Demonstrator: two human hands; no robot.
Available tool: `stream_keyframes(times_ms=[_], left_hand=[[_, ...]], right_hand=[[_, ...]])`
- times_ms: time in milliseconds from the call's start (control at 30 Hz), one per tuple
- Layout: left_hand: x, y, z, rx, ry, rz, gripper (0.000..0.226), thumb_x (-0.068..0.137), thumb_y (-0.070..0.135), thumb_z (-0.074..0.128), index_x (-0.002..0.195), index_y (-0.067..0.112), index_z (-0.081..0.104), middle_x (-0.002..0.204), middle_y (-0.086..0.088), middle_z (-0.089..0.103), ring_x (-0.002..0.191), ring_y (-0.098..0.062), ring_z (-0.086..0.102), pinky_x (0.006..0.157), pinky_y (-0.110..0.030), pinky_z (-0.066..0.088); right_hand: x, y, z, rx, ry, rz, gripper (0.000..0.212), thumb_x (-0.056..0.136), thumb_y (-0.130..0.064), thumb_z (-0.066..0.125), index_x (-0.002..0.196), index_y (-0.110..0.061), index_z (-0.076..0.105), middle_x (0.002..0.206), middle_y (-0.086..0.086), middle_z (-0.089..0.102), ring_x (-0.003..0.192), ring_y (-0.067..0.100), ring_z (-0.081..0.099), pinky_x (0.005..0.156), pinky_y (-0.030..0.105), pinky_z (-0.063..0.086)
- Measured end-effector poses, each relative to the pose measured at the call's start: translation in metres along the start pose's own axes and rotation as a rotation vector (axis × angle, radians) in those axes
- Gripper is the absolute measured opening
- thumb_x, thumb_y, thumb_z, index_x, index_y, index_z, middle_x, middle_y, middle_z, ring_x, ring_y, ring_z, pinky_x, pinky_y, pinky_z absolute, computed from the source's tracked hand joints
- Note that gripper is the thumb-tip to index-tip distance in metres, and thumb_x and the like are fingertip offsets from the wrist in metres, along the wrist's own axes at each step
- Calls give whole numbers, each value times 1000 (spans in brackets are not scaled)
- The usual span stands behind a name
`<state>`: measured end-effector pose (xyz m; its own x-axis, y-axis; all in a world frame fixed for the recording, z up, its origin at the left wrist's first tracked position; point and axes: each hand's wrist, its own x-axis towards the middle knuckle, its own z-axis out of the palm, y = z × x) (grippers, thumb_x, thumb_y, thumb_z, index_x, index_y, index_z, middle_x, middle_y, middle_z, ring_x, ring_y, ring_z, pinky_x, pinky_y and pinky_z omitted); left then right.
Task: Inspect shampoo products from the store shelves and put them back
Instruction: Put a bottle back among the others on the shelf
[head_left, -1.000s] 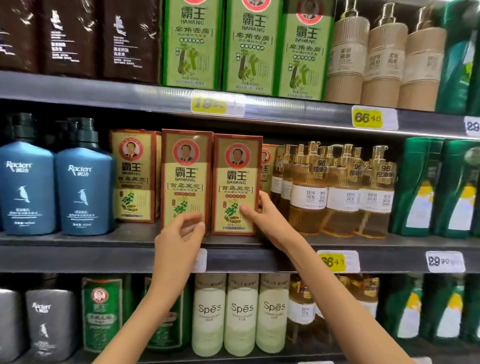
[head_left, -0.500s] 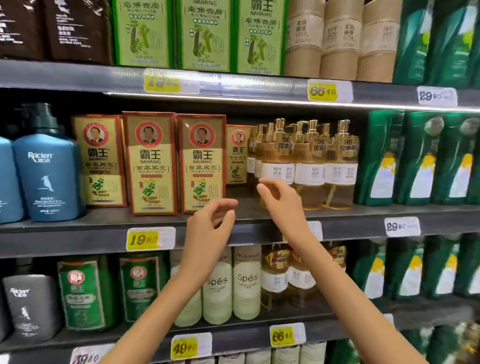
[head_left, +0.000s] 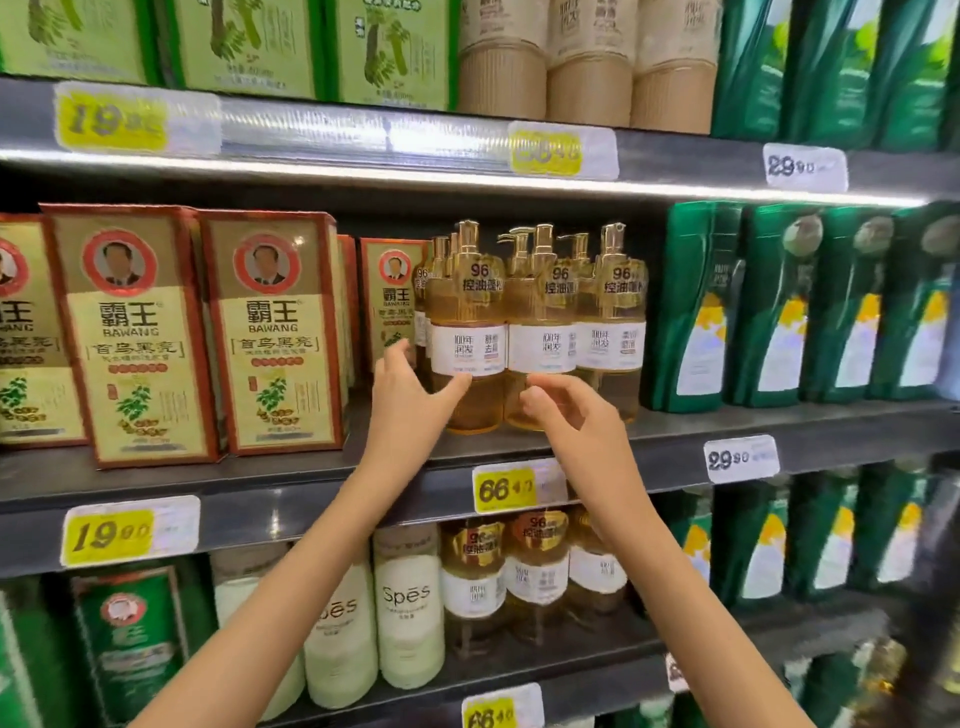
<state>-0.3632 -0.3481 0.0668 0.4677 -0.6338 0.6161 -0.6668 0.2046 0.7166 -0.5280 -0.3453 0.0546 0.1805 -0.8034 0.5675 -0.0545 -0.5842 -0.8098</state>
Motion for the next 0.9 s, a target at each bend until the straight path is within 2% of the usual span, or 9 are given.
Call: stream_keyframes(times_ms=[100, 267, 400, 500, 567, 667, 767, 833, 900], left_hand=[[13, -1, 15, -42, -106, -80, 90, 72, 43, 73, 140, 7, 26, 140, -12, 40, 128, -24, 40, 106, -35, 34], [24, 0, 29, 29, -111, 10, 70, 73, 38, 74, 127, 6, 43, 124, -9, 44, 122, -21, 42, 91, -23, 34], [21, 5, 32, 114, -129, 71, 55, 84, 32, 65, 128, 4, 48, 125, -16, 45, 122, -24, 34, 96, -22, 27], [15, 13, 30, 40, -107, 21, 56, 83, 26, 67, 129, 2, 47, 126, -16, 42, 125, -24, 34, 102, -25, 29], [7, 18, 27, 12, -70, 12, 56, 82, 25, 69, 128, 1, 47, 126, -15, 42, 125, -24, 35, 104, -27, 31], [-16, 30, 24, -28, 35, 23, 48, 81, 26, 68, 122, 9, 50, 121, -8, 40, 121, -21, 35, 97, -20, 30], [-44, 49, 17, -196, 86, -19, 41, 79, 31, 67, 112, 18, 46, 122, -6, 45, 120, -20, 44, 101, -33, 40], [-69, 63, 11, -240, 91, -40, 39, 76, 37, 66, 104, 29, 41, 123, -7, 48, 117, -18, 48, 96, -34, 45], [-100, 72, 5, -267, 94, -47, 43, 70, 47, 68, 98, 35, 38, 121, -5, 51, 111, -12, 51, 87, -26, 46]], right_hand=[[10, 3, -3, 22, -10, -14, 14, 93, -24, 57, 105, -24, 63, 100, -9, 68, 96, 2, 63, 78, 6, 46], [25, 10, -9, 52, -26, -64, 14, 93, -23, 56, 95, -35, 62, 97, -11, 69, 92, 0, 64, 76, 5, 45], [28, 15, -8, 65, -72, -49, 12, 94, -21, 54, 100, -28, 62, 98, -6, 69, 95, 6, 64, 80, 11, 47], [25, 10, -10, 84, -83, -56, 14, 94, -22, 53, 105, -23, 63, 101, -2, 69, 97, 9, 63, 85, 17, 48], [20, 6, -13, 107, -98, -54, 18, 95, -22, 53, 109, -21, 63, 103, -3, 68, 99, 6, 62, 85, 14, 48], [8, 2, -25, 182, -114, -51, 16, 95, -23, 53, 108, -27, 62, 106, -12, 66, 98, -5, 59, 80, 4, 45], [-8, 0, -39, 265, -104, -50, 21, 95, -24, 54, 114, -25, 60, 109, -15, 63, 99, -13, 56, 75, -1, 41], [-20, 1, -47, 296, -143, -11, 27, 94, -30, 54, 120, -26, 57, 112, -17, 61, 98, -18, 53, 75, -3, 39], [-33, 3, -51, 325, -232, 36, 38, 87, -45, 54, 122, -31, 51, 117, -17, 59, 101, -18, 53, 87, 3, 41]])
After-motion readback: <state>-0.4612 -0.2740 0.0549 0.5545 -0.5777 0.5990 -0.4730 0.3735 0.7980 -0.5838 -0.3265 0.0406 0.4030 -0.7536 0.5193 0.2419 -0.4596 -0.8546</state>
